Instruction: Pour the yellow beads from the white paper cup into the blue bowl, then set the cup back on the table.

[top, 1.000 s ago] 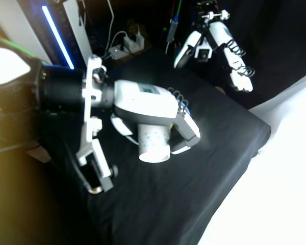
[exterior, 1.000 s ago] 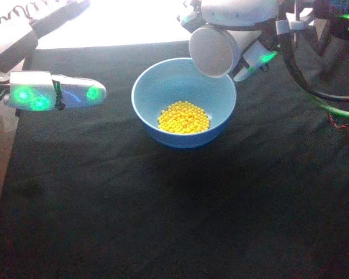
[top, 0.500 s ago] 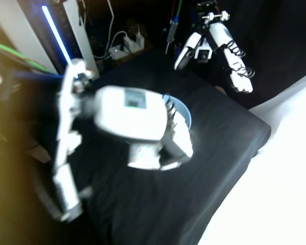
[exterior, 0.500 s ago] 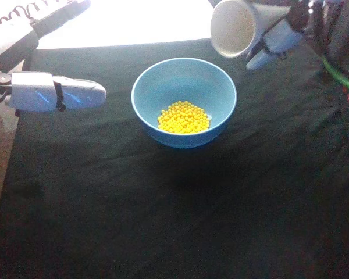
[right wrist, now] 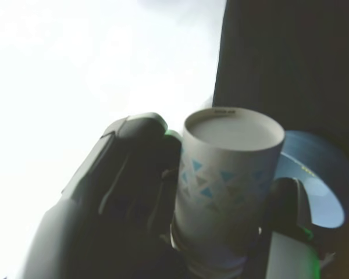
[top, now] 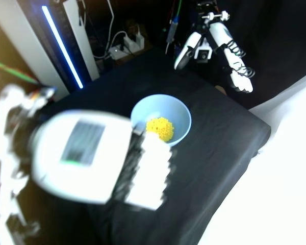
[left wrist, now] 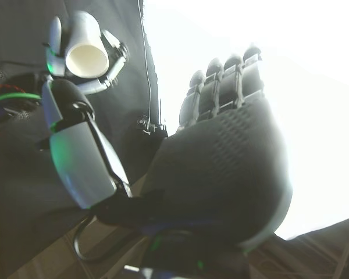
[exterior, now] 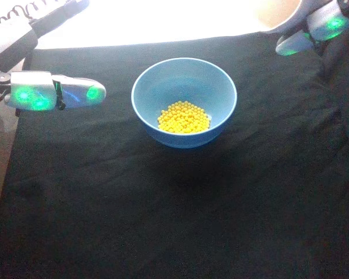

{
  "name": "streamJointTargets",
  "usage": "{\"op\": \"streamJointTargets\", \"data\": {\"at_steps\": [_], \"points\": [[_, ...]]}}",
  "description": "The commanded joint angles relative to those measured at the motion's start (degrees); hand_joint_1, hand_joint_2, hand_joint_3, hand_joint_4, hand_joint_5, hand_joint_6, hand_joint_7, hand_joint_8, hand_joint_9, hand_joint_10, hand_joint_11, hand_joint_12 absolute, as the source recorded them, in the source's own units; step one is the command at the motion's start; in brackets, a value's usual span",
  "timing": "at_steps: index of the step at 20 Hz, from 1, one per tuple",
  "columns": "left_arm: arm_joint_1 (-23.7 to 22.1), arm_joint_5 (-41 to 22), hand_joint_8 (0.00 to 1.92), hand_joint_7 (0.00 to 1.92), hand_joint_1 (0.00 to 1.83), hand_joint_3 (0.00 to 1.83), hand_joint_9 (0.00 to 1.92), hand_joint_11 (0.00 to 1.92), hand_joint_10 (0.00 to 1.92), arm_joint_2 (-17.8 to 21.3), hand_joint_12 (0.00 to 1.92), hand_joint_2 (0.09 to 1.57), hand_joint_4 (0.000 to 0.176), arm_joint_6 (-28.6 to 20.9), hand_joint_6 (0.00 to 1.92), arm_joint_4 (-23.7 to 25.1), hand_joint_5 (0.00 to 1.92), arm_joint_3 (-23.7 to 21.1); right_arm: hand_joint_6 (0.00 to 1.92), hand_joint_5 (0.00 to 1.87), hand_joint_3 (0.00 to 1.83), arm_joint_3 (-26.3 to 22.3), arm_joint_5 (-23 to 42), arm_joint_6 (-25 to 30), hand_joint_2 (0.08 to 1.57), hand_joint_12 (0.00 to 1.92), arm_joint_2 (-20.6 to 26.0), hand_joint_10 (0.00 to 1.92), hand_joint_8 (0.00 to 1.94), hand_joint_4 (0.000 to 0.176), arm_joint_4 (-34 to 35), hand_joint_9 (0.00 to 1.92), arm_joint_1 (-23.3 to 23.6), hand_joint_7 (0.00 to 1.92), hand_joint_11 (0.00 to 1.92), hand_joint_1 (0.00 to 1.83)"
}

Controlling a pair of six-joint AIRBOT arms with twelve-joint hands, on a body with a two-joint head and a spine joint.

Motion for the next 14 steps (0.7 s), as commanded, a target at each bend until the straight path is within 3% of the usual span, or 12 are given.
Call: {"op": "streamJointTargets", "data": {"at_steps": [1,2,3,4,5,6,7,8,10,12,13,14], "points": [[-0.32,-7.38,0.00,0.07,0.57,0.00,0.01,0.00,0.01,-0.48,0.00,0.82,0.000,-0.53,0.00,-1.06,0.08,0.07,0.59,1.06,0.00,0.42,6.88,-0.98,1.10,1.81,0.19,1.33,1.19,0.000,4.25,0.92,-0.05,1.01,0.69,1.27],[-0.29,-7.39,0.00,0.07,0.57,0.00,0.02,0.00,0.01,-0.48,0.00,0.82,0.000,-0.53,0.01,-1.08,0.09,0.04,0.59,1.07,0.00,0.77,7.66,-1.92,1.09,1.77,0.25,1.29,1.09,0.000,7.30,0.97,-1.13,1.07,0.75,1.28],[-0.28,-7.38,0.01,0.08,0.58,0.00,0.02,0.00,0.01,-0.49,0.00,0.83,0.000,-0.53,0.01,-1.12,0.09,0.03,0.71,1.03,0.00,1.11,8.95,-2.67,1.08,1.47,0.28,0.89,0.95,0.000,9.98,1.03,-2.27,1.12,0.73,1.27],[-0.28,-7.38,0.01,0.08,0.58,0.00,0.03,0.00,0.01,-0.50,0.00,0.82,0.000,-0.53,0.00,-1.17,0.08,0.03,0.71,1.05,0.00,1.64,10.68,-2.83,1.08,1.56,0.28,0.76,0.91,0.000,12.87,1.01,-3.61,1.12,0.55,1.26],[-0.28,-7.44,0.01,0.08,0.58,0.00,0.02,0.00,0.01,-0.52,0.00,0.82,0.000,-0.54,0.00,-1.21,0.07,0.01,0.75,1.09,0.00,2.03,11.67,-2.83,1.06,1.85,0.23,1.69,1.09,0.000,15.17,1.04,-4.56,1.14,0.93,1.20],[-0.23,-7.52,0.00,0.07,0.61,0.00,0.01,0.00,0.00,-0.52,0.00,0.82,0.000,-0.55,0.00,-1.27,0.06,-0.03,0.55,1.10,0.00,2.65,14.42,-2.84,1.08,1.91,0.05,1.65,1.14,0.000,19.57,0.88,-6.90,1.06,0.60,1.26],[-0.21,-7.49,0.00,0.06,0.62,0.00,0.01,0.00,0.00,-0.54,0.00,0.82,0.000,-0.55,0.00,-1.28,0.05,-0.04,0.51,1.10,0.00,3.10,16.00,-2.84,1.09,1.92,-0.11,1.62,1.15,0.000,22.43,0.87,-8.41,1.05,0.60,1.27],[-0.21,-7.46,0.00,0.07,0.63,0.00,0.02,0.01,0.01,-0.55,0.00,0.83,0.000,-0.57,0.00,-1.28,0.05,-0.08,0.61,1.08,0.00,3.60,18.23,-2.84,1.07,1.69,-0.31,1.26,0.93,0.000,26.59,0.97,-10.20,1.14,0.73,1.28],[-0.21,-7.50,0.00,0.07,0.62,0.00,0.03,0.02,0.01,-0.55,0.01,0.83,0.000,-0.65,0.00,-1.29,0.05,-0.11,0.79,1.00,0.00,4.20,20.30,-2.84,1.05,1.18,-0.69,1.09,0.35,0.000,30.55,1.08,-12.08,1.30,0.83,1.39],[-0.05,-7.58,0.00,0.07,0.62,0.00,0.03,0.01,0.01,-0.57,0.01,0.81,0.000,-0.72,0.00,-1.35,0.06,-0.16,0.82,1.02,0.00,4.98,21.01,-2.84,1.05,1.13,-1.14,0.53,0.63,0.000,32.64,1.17,-12.92,1.24,0.78,1.27],[0.07,-7.69,0.00,0.08,0.62,0.00,0.03,0.00,0.01,-0.57,0.00,0.81,0.000,-0.75,0.00,-1.44,0.06,-0.20,0.73,1.03,0.00,5.37,21.23,-2.84,1.05,1.08,-1.49,0.95,0.52,0.000,33.54,1.09,-13.13,1.25,0.74,1.37],[0.21,-7.92,0.00,0.07,0.63,0.00,0.02,0.00,0.00,-0.60,0.00,0.82,0.000,-0.78,0.01,-1.58,0.07,-0.23,0.89,0.96,0.00,5.79,22.19,-2.84,1.06,1.02,-1.95,1.04,0.56,0.000,35.02,1.03,-13.87,1.21,0.70,1.39]]}}
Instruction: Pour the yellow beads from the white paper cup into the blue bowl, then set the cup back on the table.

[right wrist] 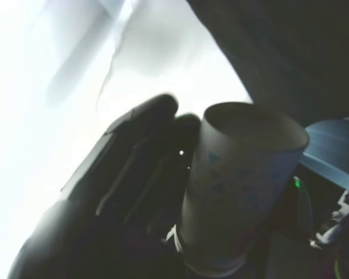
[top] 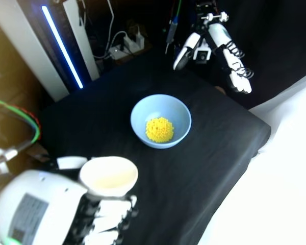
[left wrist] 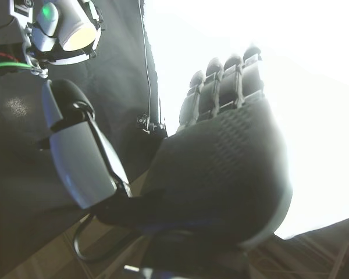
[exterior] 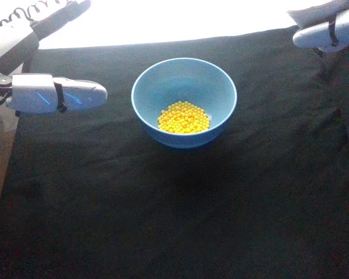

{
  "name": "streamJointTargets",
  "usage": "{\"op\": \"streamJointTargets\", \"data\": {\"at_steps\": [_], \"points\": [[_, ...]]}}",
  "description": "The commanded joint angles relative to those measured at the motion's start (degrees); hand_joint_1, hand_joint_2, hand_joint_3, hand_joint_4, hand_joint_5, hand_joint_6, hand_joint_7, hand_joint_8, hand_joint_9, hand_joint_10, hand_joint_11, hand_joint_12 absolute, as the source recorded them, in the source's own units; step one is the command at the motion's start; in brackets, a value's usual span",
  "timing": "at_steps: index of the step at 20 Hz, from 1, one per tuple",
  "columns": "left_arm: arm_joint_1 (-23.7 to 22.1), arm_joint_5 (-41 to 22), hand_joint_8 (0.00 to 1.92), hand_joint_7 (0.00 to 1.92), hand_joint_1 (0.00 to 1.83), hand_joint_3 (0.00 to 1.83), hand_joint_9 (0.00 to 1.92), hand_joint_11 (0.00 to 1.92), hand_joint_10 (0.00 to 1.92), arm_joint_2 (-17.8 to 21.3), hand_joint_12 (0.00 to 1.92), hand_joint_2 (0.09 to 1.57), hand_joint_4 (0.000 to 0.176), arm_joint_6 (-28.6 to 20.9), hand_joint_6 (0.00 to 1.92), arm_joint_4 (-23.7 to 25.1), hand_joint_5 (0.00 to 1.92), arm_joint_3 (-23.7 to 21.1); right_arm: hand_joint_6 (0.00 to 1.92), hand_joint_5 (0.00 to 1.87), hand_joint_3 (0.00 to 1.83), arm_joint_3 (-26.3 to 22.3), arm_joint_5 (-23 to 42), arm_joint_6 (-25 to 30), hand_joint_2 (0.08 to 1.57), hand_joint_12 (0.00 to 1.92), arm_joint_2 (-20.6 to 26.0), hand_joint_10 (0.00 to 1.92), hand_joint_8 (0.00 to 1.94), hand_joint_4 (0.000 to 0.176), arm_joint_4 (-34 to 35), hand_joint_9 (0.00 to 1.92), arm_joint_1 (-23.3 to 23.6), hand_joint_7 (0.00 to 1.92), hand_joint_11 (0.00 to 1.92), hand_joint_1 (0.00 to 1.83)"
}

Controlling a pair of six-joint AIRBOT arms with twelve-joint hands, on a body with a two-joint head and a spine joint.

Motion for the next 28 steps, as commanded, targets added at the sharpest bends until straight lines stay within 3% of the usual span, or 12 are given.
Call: {"op": "streamJointTargets", "data": {"at_steps": [1,2,5,9,13,14,15,18,23,24,26,28], "points": [[-0.26,-7.21,0.00,0.07,0.64,0.00,0.02,0.00,0.00,-0.27,0.00,0.82,0.000,-0.60,0.01,-1.14,0.06,-0.17,0.94,0.92,0.00,0.38,7.95,0.18,1.08,1.05,-0.32,1.08,0.66,0.000,3.06,1.00,-0.33,1.16,0.68,1.39],[-0.28,-7.20,0.00,0.07,0.63,0.00,0.00,0.00,0.00,-0.36,0.00,0.81,0.000,-0.62,0.00,-1.14,0.05,-0.17,0.92,0.96,0.00,0.81,9.66,0.18,1.08,1.16,-0.66,0.67,0.72,0.000,5.27,1.07,-1.56,1.17,0.73,1.28],[-0.26,-7.28,0.00,0.05,0.64,0.00,0.00,0.00,0.00,-0.40,0.00,0.82,0.000,-0.63,0.01,-1.12,0.07,-0.17,0.71,1.05,0.00,1.02,13.54,0.21,1.03,1.17,-1.45,1.05,0.29,0.000,11.22,1.10,-4.25,1.32,0.84,1.39],[-0.26,-7.54,0.01,0.07,0.62,0.00,0.00,0.00,0.00,-0.46,0.00,0.83,0.000,-0.62,0.00,-1.07,0.06,-0.17,0.82,1.00,0.00,1.83,18.65,1.47,1.06,0.97,-3.32,1.00,0.71,0.000,18.03,1.04,-7.41,1.14,0.78,1.39],[-0.26,-7.60,0.01,0.07,0.62,0.00,0.00,0.00,0.00,-0.64,0.00,0.81,0.012,-0.62,0.00,-1.02,0.05,-0.14,0.66,1.09,0.00,3.62,20.63,3.35,1.03,0.96,-5.91,0.97,0.44,0.000,20.99,1.11,-8.69,1.27,0.89,1.39],[-0.26,-7.67,0.01,0.07,0.62,0.00,0.00,0.00,0.00,-0.71,0.00,0.81,0.010,-0.61,0.00,-0.98,0.05,-0.13,0.64,1.13,0.00,3.96,20.86,3.47,1.03,1.07,-6.51,0.62,0.62,0.000,21.73,1.14,-8.87,1.23,0.87,1.29],[-0.27,-7.77,0.01,0.07,0.62,0.00,0.00,0.00,0.00,-0.82,0.00,0.81,0.002,-0.61,0.00,-0.97,0.05,-0.08,0.60,1.13,0.00,4.58,21.40,3.71,1.03,1.09,-7.36,0.96,0.45,0.000,22.29,1.11,-9.00,1.26,0.87,1.37],[-0.26,-7.91,0.01,0.08,0.60,0.00,0.00,0.00,0.00,-1.25,0.00,0.81,0.006,-0.63,0.00,-0.96,0.06,0.12,0.69,1.10,0.00,6.71,22.34,6.23,1.06,1.20,-9.75,0.44,0.84,0.000,23.27,1.12,-9.79,1.13,0.74,1.25],[-0.26,-7.72,0.00,0.08,0.62,0.00,0.00,0.00,0.00,-1.83,0.00,0.79,0.013,-0.65,0.00,-0.72,0.06,0.35,0.88,1.01,0.00,8.13,22.47,6.60,1.06,0.94,-11.67,0.11,0.66,0.000,26.84,1.28,-12.58,1.20,0.84,1.25],[-0.27,-7.68,0.01,0.08,0.62,0.00,0.01,0.00,0.00,-1.92,0.00,0.79,0.010,-0.65,0.00,-0.68,0.06,0.37,0.71,1.07,0.00,8.54,22.47,6.75,1.06,1.35,-12.02,0.57,0.82,0.000,27.31,1.21,-13.12,1.16,0.84,1.26],[-0.27,-7.66,0.01,0.08,0.63,0.00,0.01,0.00,0.00,-2.05,0.00,0.80,0.005,-0.65,0.00,-0.59,0.05,0.44,0.89,0.99,0.00,9.68,22.46,7.21,1.08,1.15,-12.88,0.48,0.83,0.000,27.66,1.10,-13.97,1.12,0.72,1.24],[-0.27,-7.61,0.00,0.08,0.63,0.00,0.00,0.00,0.00,-2.25,0.00,0.79,0.012,-0.65,0.00,-0.55,0.05,0.53,0.64,1.06,0.00,10.99,22.41,8.62,1.09,1.53,-13.82,0.91,1.06,0.000,28.18,1.03,-14.76,1.06,0.72,1.27]]}}
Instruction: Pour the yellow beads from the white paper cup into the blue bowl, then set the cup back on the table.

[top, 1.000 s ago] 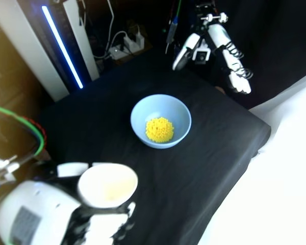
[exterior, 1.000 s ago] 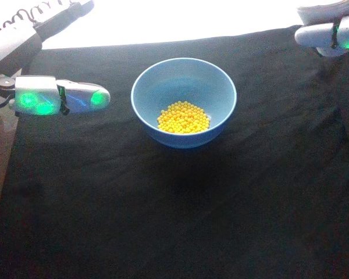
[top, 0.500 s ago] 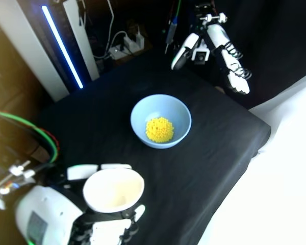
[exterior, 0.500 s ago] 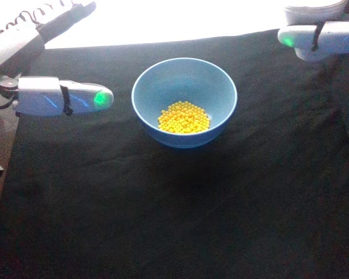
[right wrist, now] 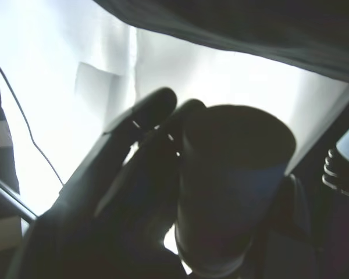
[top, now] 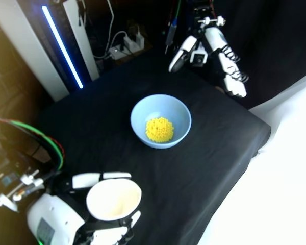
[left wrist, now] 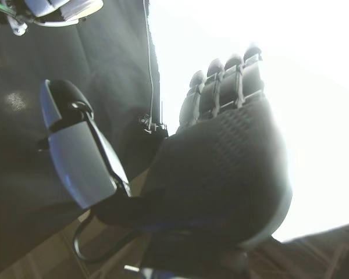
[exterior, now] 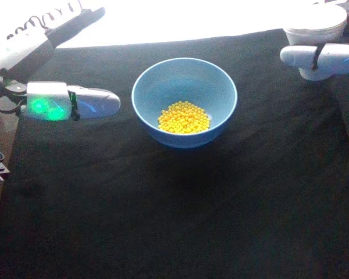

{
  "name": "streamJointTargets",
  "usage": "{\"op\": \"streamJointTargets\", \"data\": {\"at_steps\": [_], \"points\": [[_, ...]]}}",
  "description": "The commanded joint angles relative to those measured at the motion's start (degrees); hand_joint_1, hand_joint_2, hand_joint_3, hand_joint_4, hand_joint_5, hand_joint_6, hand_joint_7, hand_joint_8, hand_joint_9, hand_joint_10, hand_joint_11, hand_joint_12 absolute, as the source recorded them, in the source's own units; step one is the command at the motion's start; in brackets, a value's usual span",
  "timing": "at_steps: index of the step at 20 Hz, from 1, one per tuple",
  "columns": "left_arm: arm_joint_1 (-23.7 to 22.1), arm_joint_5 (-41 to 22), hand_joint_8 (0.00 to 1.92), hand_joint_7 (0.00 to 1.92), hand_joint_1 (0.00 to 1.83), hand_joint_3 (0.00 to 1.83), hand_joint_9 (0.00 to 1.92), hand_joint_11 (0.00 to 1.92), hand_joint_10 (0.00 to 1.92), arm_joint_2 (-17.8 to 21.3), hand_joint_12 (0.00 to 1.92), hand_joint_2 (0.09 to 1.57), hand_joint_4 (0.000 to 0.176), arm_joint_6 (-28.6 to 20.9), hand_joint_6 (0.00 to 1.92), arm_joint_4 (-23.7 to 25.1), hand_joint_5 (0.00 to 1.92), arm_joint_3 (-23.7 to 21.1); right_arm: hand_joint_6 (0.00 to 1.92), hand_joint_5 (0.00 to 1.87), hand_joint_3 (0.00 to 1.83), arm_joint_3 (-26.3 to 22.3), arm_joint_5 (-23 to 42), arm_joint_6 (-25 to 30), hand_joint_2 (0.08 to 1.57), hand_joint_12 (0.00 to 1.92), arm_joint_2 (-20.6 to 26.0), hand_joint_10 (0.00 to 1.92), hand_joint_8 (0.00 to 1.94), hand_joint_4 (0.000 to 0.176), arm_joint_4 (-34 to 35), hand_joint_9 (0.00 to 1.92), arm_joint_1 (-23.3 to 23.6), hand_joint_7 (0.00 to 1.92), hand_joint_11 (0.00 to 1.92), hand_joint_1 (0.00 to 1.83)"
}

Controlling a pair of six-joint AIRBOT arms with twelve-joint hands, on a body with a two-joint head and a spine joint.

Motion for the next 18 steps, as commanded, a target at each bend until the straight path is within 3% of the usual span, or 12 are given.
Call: {"op": "streamJointTargets", "data": {"at_steps": [1,2,3,4,6,7,11,13,14,16,17,18], "points": [[-0.36,-7.33,0.00,0.08,0.61,0.00,0.00,0.00,0.00,-0.14,0.00,0.80,0.002,-0.47,0.00,-0.99,0.06,0.34,0.57,1.08,0.00,0.68,6.99,1.39,1.09,1.52,-0.06,1.03,1.14,0.000,0.91,0.95,0.23,1.03,0.68,1.28],[-0.35,-7.36,0.00,0.08,0.62,0.00,0.00,0.00,0.00,-0.17,0.00,0.81,0.000,-0.47,0.00,-0.94,0.06,0.34,0.70,1.03,0.00,1.03,6.95,2.06,1.10,1.39,-0.34,0.87,1.08,0.000,0.99,0.98,-0.10,1.05,0.71,1.27],[-0.35,-7.37,0.00,0.09,0.61,0.00,0.00,0.00,0.00,-0.20,0.00,0.81,0.013,-0.48,0.00,-0.90,0.06,0.34,0.76,0.99,0.00,1.16,6.80,2.37,1.09,1.24,-0.50,1.12,0.88,0.000,1.16,1.01,-0.58,1.06,0.74,1.36],[-0.36,-7.34,0.00,0.08,0.62,0.00,0.01,0.00,0.00,-0.25,0.00,0.81,0.009,-0.49,0.00,-0.90,0.06,0.34,0.89,0.95,0.00,1.15,6.77,2.38,1.10,1.11,-0.55,1.17,0.88,0.000,1.48,0.96,-0.92,1.04,0.76,1.38],[-0.36,-7.38,0.00,0.08,0.61,0.00,0.00,0.00,0.00,-0.33,0.00,0.82,0.010,-0.53,0.00,-0.89,0.06,0.35,1.15,0.88,0.00,1.16,6.72,2.42,1.11,0.79,-0.62,1.07,0.87,0.000,2.10,0.97,-1.27,1.00,0.85,1.38],[-0.36,-7.41,0.00,0.07,0.60,0.00,0.00,0.00,0.00,-0.34,0.00,0.81,0.022,-0.58,0.00,-0.87,0.05,0.35,1.06,0.91,0.00,1.17,6.66,2.45,1.11,0.81,-0.62,1.13,0.87,0.000,2.14,0.95,-1.31,1.02,0.82,1.38],[-0.36,-7.53,0.01,0.08,0.62,0.00,0.00,0.00,0.00,-0.38,0.00,0.80,0.023,-0.72,0.00,-0.83,0.05,0.36,1.06,0.93,0.00,1.37,6.67,2.96,1.10,0.86,-0.66,1.10,0.83,0.000,1.82,0.94,-1.31,1.04,0.77,1.38],[-0.36,-7.50,0.01,0.09,0.62,0.00,0.00,0.00,0.00,-0.44,0.00,0.80,0.022,-0.72,0.00,-0.83,0.05,0.40,0.81,1.06,0.00,1.38,6.69,2.99,1.08,0.96,-0.66,1.12,0.80,0.000,1.55,0.93,-1.31,1.09,0.67,1.37],[-0.36,-7.48,0.01,0.08,0.62,0.00,0.00,0.00,0.00,-0.47,0.00,0.80,0.028,-0.72,0.00,-0.83,0.05,0.40,0.67,1.16,0.00,1.37,6.69,3.00,1.08,1.10,-0.66,0.66,1.01,0.000,1.43,0.83,-1.31,0.96,0.49,1.27],[-0.36,-7.45,0.00,0.07,0.60,0.00,0.00,0.00,0.00,-0.48,0.00,0.80,0.026,-0.76,0.00,-0.81,0.04,0.40,0.89,1.10,0.00,1.38,6.70,3.55,1.09,0.99,-0.64,0.20,0.92,0.000,1.16,0.88,-1.31,0.96,0.40,1.24],[-0.36,-7.45,0.00,0.06,0.61,0.00,0.00,0.00,0.00,-0.48,0.00,0.80,0.017,-0.80,0.00,-0.81,0.04,0.40,0.89,1.04,0.00,1.41,6.71,3.86,1.09,0.84,-0.64,0.08,0.36,0.000,0.91,0.85,-1.31,0.90,0.35,1.19],[-0.36,-7.48,0.00,0.06,0.60,0.00,0.00,0.00,0.00,-0.50,0.00,0.80,0.012,-0.81,0.00,-0.81,0.04,0.40,0.86,1.05,0.00,1.48,6.72,4.06,1.08,0.67,-0.65,0.02,0.11,0.000,0.78,0.81,-1.30,0.91,0.31,1.18]]}}
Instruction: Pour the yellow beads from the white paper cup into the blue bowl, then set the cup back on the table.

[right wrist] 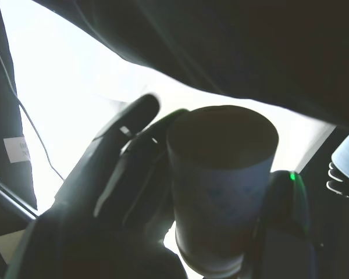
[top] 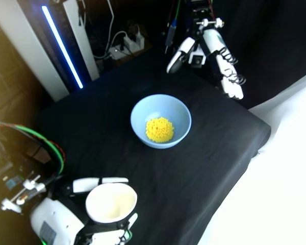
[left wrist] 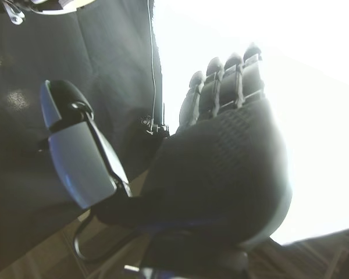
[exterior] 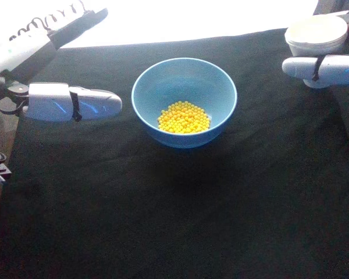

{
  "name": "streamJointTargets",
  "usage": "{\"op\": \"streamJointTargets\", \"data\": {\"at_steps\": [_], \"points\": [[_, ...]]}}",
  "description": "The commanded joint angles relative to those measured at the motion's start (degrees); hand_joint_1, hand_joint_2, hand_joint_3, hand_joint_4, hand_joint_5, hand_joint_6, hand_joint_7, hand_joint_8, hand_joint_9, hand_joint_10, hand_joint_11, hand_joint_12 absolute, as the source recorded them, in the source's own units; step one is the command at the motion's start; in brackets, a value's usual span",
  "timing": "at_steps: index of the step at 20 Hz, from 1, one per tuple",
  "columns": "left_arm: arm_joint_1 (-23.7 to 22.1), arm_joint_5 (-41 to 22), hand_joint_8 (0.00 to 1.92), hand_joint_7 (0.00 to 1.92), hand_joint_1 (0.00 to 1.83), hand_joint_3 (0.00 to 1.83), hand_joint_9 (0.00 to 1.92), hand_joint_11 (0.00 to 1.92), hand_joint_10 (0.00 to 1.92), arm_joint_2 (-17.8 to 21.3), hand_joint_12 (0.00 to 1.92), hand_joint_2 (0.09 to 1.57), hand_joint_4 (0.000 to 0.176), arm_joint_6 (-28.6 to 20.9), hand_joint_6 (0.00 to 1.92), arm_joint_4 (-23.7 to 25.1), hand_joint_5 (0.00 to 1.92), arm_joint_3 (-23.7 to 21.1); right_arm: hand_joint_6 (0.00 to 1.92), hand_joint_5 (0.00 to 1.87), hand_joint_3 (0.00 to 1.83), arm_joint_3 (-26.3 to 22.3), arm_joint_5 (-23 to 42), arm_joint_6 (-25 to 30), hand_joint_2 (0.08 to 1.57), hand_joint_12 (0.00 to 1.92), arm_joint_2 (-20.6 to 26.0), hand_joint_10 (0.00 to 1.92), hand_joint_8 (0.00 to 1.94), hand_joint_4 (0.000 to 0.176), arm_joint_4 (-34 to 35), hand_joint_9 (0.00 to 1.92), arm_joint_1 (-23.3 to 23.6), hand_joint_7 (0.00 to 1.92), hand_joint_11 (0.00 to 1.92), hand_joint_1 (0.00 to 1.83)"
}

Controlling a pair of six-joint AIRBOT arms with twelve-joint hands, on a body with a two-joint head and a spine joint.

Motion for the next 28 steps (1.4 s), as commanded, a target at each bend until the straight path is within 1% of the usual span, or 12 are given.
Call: {"op": "streamJointTargets", "data": {"at_steps": [1,3,5,10,11,12,13,17,19,22,25,28], "points": [[-0.37,-7.43,0.00,0.06,0.59,0.00,0.00,0.00,0.00,-0.22,0.00,0.80,0.016,-0.55,0.00,-0.90,0.04,0.30,0.33,0.93,0.00,0.59,7.18,1.08,0.99,0.56,0.11,0.00,0.03,0.000,0.59,0.78,0.31,0.89,0.33,1.22],[-0.38,-7.44,0.00,0.06,0.59,0.00,0.00,0.00,0.00,-0.24,0.00,0.80,0.009,-0.59,0.00,-0.89,0.04,0.30,0.03,0.92,0.00,0.67,7.18,1.18,0.95,0.41,0.02,0.00,0.00,0.000,0.43,0.71,0.31,0.82,0.35,1.26],[-0.38,-7.49,0.00,0.06,0.59,0.00,0.00,0.00,0.00,-0.25,0.00,0.77,0.026,-0.64,0.00,-0.89,0.04,0.30,0.00,0.90,0.00,0.67,7.17,1.21,0.96,0.41,0.02,0.00,0.00,0.000,0.43,0.66,0.31,0.77,0.34,1.29],[-0.38,-7.54,0.00,0.05,0.56,0.00,0.00,0.00,0.00,-0.27,0.00,0.78,0.010,-0.70,0.00,-0.88,0.04,0.31,0.00,0.65,0.00,0.70,7.18,1.55,0.81,0.60,-0.03,0.00,0.00,0.000,0.12,0.55,0.32,0.67,0.11,1.19],[-0.38,-7.55,0.00,0.05,0.56,0.00,0.00,0.00,0.00,-0.27,0.00,0.79,0.005,-0.70,0.00,-0.88,0.04,0.31,0.00,0.58,0.00,0.79,7.18,1.70,0.84,0.66,-0.15,0.00,0.00,0.008,-0.01,0.53,0.32,0.66,0.05,1.19],[-0.38,-7.54,0.00,0.05,0.57,0.00,0.00,0.00,0.00,-0.28,0.00,0.79,0.003,-0.70,0.00,-0.88,0.04,0.31,0.00,0.52,0.00,0.86,7.19,1.78,0.84,0.70,-0.30,0.00,0.00,0.043,-0.21,0.49,0.32,0.66,0.01,1.18],[-0.38,-7.55,0.00,0.05,0.58,0.00,0.00,0.00,0.00,-0.29,0.00,0.78,0.016,-0.70,0.00,-0.88,0.04,0.31,0.00,0.49,0.00,0.89,7.19,1.89,0.85,0.65,-0.45,0.00,0.00,0.058,-0.42,0.47,0.32,0.65,0.00,1.18],[-0.37,-7.58,0.00,0.06,0.58,0.00,0.00,0.00,0.00,-0.35,0.00,0.80,0.000,-0.72,0.00,-0.88,0.03,0.32,0.00,0.36,0.00,0.91,7.20,2.43,0.80,0.63,-0.95,0.00,0.00,0.136,-1.75,0.41,0.33,0.57,0.00,1.05],[-0.37,-7.59,0.00,0.06,0.59,0.00,0.00,0.00,0.00,-0.35,0.00,0.79,0.000,-0.75,0.00,-0.88,0.04,0.35,0.00,0.31,0.00,0.91,7.24,2.51,0.80,0.54,-0.95,0.00,0.00,0.156,-2.14,0.35,0.34,0.51,0.00,1.02],[-0.38,-7.62,0.00,0.06,0.58,0.00,0.00,0.00,0.00,-0.47,0.00,0.79,0.002,-0.76,0.00,-0.88,0.04,0.40,0.00,0.20,0.01,1.10,7.24,2.51,0.86,0.62,-0.95,0.00,0.00,0.146,-2.20,0.32,0.35,0.46,0.00,0.48],[-0.38,-7.77,0.00,0.06,0.57,0.00,0.01,0.01,0.00,-0.48,0.00,0.78,0.009,-0.89,0.00,-0.86,0.05,0.40,0.00,0.12,0.01,1.08,7.20,2.51,0.97,0.65,-0.90,0.00,0.00,0.174,-2.19,0.30,0.34,0.41,0.00,0.16],[-0.38,-7.86,0.00,0.05,0.59,0.00,0.00,0.00,0.00,-0.48,0.00,0.80,0.007,-0.90,0.00,-0.85,0.04,0.42,0.00,0.04,0.00,1.07,7.19,2.51,0.93,0.60,-0.71,0.00,0.00,0.176,-2.18,0.24,0.34,0.31,0.00,0.03]]}}
